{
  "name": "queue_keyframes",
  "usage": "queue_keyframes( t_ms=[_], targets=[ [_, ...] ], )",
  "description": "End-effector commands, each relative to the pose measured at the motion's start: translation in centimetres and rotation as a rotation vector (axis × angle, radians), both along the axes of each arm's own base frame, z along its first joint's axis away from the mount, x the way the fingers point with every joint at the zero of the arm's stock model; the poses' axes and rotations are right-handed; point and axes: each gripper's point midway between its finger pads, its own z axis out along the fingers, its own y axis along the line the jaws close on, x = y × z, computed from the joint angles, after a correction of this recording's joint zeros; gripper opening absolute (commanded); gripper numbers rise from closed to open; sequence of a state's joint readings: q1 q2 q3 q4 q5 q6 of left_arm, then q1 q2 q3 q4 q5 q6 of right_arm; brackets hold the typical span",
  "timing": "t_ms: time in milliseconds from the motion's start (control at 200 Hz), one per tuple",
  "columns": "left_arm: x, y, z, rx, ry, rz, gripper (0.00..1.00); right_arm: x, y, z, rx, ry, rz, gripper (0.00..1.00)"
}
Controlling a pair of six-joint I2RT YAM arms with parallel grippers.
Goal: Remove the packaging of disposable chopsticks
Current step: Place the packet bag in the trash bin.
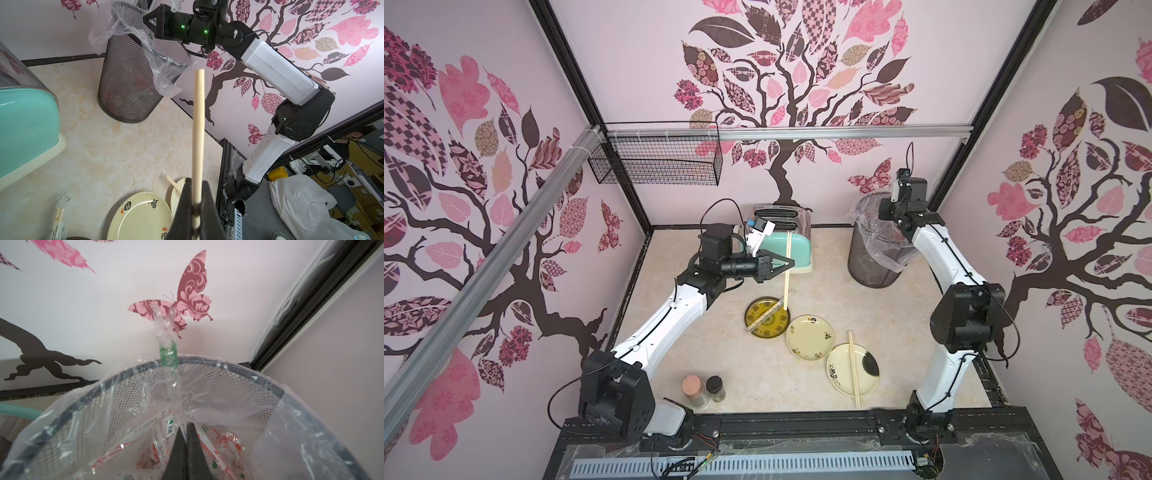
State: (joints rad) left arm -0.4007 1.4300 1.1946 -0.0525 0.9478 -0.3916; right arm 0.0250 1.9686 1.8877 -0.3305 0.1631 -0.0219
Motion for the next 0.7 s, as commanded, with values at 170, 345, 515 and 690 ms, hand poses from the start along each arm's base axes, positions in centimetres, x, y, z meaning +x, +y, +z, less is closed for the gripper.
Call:
queue_keyframes(
  t_ms=[170, 345, 515, 690],
  targets=[
    [0.4, -0.2, -1.0, 0.018, 0.008, -0.005, 0.00, -0.7, -1.2, -3.9, -0.013, 0.201, -0.052, 0.00],
    [0.5, -0.2, -1.2, 0.024, 0.010, -0.005, 0.00, -0.4, -1.3, -6.7, -0.008, 0.274, -0.053, 0.00],
    [0.6, -0.2, -1.4, 0.025, 0.017, -0.007, 0.00, 0.1, -1.1, -8.6, 0.006, 0.302, -0.042, 0.00],
    [0.6, -0.2, -1.3, 0.025, 0.013, -0.004, 0.00, 0.2, -1.1, -10.9, 0.012, 0.344, -0.045, 0.00]
  ],
)
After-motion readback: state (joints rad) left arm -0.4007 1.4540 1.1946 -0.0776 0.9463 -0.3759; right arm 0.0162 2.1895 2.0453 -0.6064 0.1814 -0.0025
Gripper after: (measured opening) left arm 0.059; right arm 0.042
